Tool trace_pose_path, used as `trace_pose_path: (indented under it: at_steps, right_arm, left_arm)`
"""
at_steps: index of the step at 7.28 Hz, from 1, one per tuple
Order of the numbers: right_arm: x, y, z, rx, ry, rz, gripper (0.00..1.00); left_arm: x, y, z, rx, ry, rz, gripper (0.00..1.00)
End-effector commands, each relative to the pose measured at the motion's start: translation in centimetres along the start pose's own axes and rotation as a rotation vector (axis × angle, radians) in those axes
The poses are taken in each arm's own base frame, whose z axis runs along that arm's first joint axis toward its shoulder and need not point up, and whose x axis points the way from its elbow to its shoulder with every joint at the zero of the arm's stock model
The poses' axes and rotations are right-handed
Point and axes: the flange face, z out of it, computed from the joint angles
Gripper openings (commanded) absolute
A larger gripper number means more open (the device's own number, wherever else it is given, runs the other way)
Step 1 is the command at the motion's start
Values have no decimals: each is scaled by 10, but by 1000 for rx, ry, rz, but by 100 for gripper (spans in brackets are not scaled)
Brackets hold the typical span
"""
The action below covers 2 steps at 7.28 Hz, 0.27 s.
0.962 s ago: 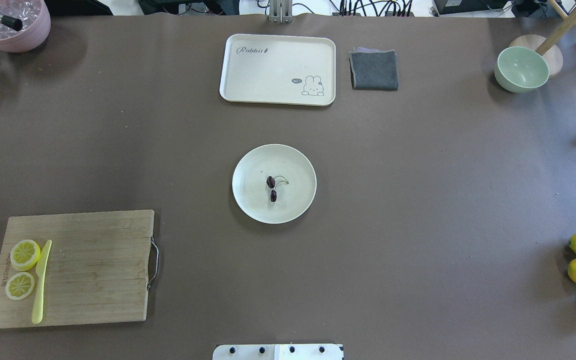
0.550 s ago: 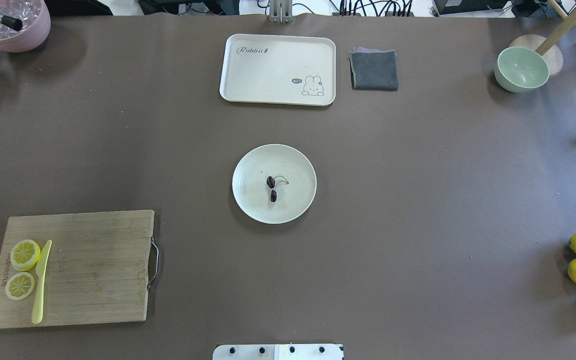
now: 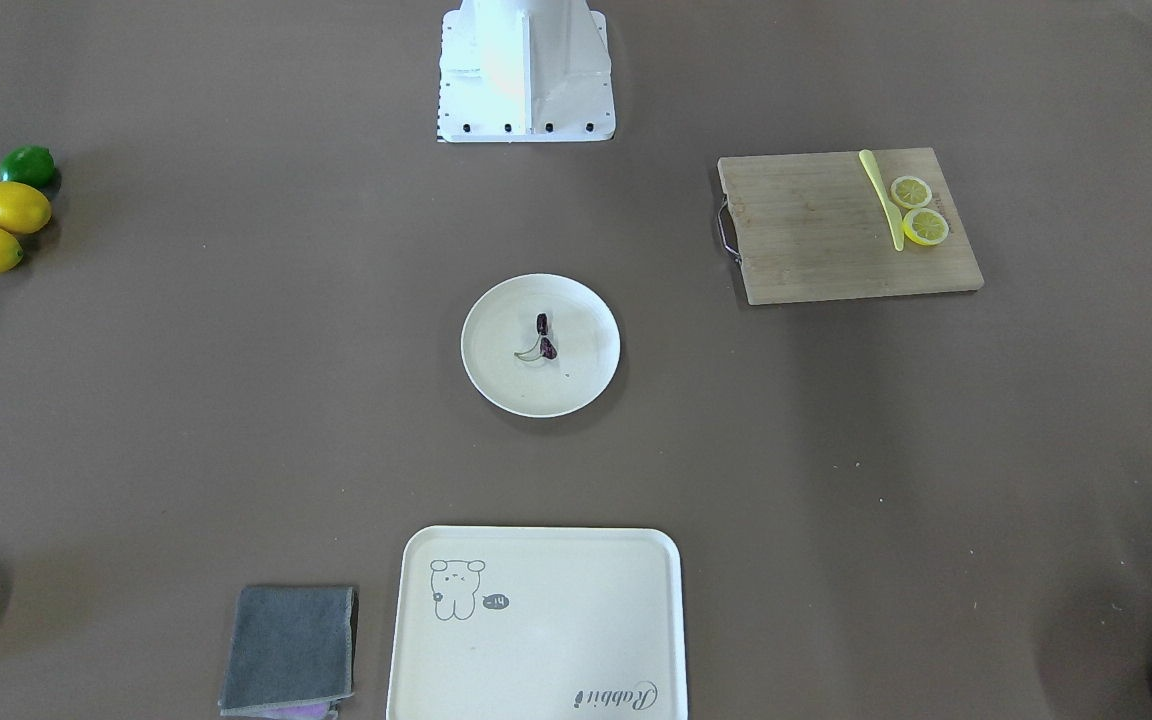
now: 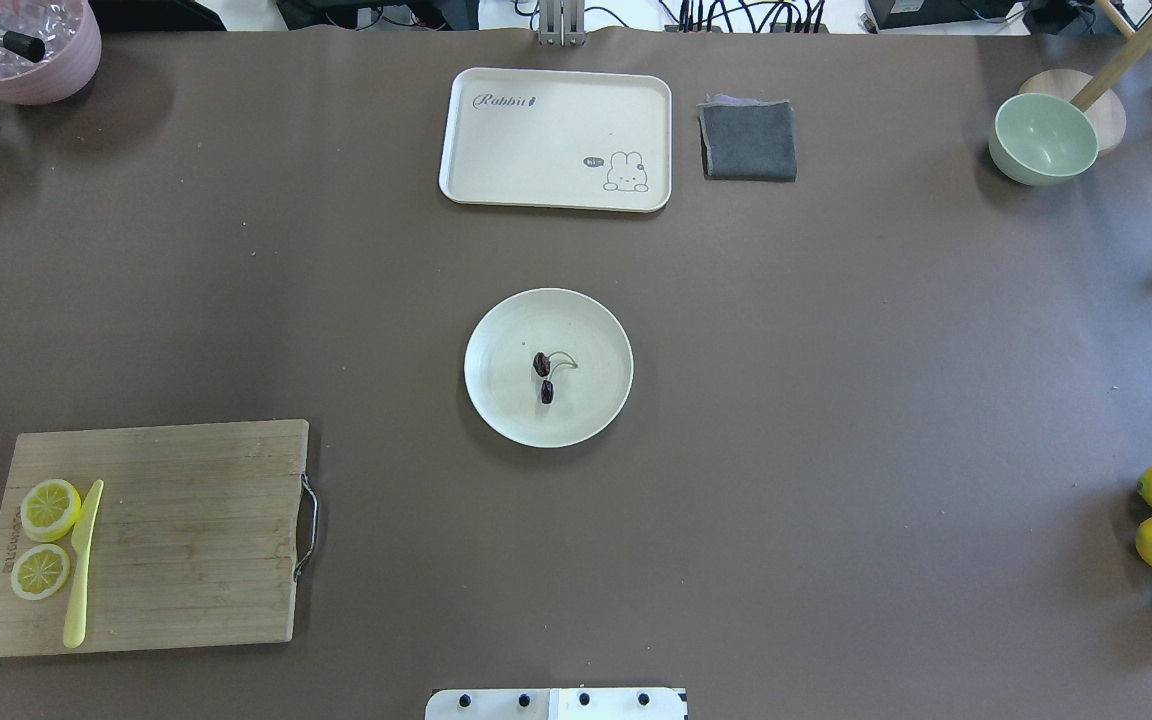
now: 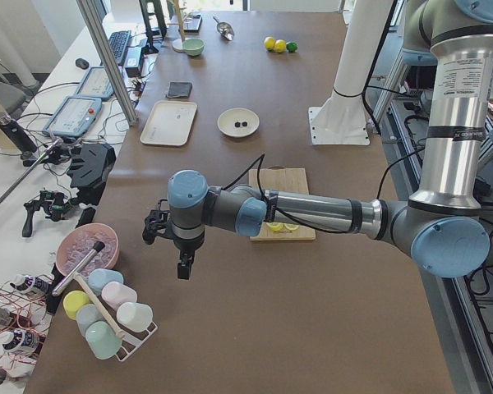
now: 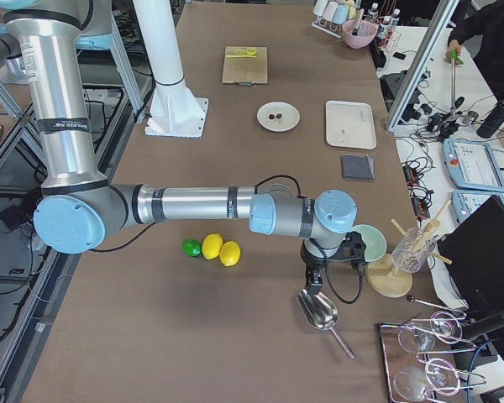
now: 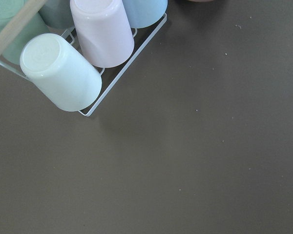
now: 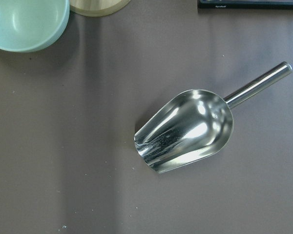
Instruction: Place red cherry on plate
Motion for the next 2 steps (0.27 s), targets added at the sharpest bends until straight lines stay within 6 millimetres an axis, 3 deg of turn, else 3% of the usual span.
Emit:
trace_pose_path:
  at_steps: [1, 2]
  right_arm:
    - [1, 1, 1, -2, 0, 2, 100]
    - [0, 1, 1, -1, 0, 1, 100]
  left_arm:
    - [1, -1, -1, 1, 0, 0, 98]
    - [2, -3, -2, 4, 1, 3, 98]
